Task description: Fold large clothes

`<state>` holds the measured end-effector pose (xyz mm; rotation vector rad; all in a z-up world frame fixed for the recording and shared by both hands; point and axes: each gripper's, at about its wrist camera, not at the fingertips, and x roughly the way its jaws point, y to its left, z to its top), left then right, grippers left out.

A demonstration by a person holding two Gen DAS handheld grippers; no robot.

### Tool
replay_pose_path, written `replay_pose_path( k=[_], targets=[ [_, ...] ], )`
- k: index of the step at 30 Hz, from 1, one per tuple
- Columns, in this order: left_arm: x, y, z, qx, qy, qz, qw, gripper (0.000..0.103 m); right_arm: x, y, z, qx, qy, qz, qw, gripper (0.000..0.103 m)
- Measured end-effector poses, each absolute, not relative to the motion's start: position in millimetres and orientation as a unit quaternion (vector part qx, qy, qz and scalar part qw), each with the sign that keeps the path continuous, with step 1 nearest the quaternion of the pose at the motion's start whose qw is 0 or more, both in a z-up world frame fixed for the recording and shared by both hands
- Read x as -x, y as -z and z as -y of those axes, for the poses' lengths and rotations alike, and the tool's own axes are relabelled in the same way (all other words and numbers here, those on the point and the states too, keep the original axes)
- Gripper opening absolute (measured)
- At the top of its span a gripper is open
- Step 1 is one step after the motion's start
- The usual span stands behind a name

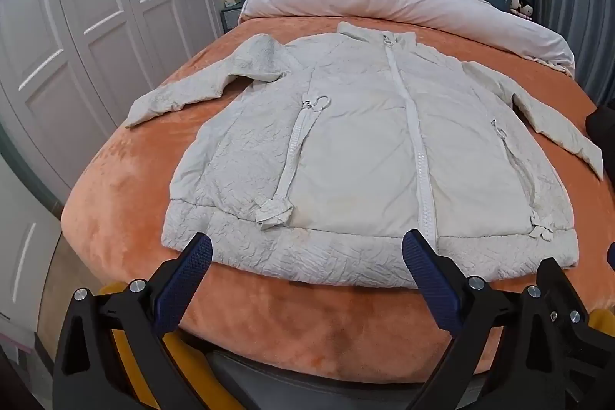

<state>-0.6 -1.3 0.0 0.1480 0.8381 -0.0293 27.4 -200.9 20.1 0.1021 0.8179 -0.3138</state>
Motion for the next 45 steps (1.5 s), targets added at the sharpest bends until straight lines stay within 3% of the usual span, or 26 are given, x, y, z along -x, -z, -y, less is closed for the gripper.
replay_pose_path(
  k=[45],
  targets=[
    [6,-2,2,-0.065,0.015,-0.406,0.911,0.094,-22,-22,200,-0.052,0.153,-0.39,0.906,0.096]
  ],
)
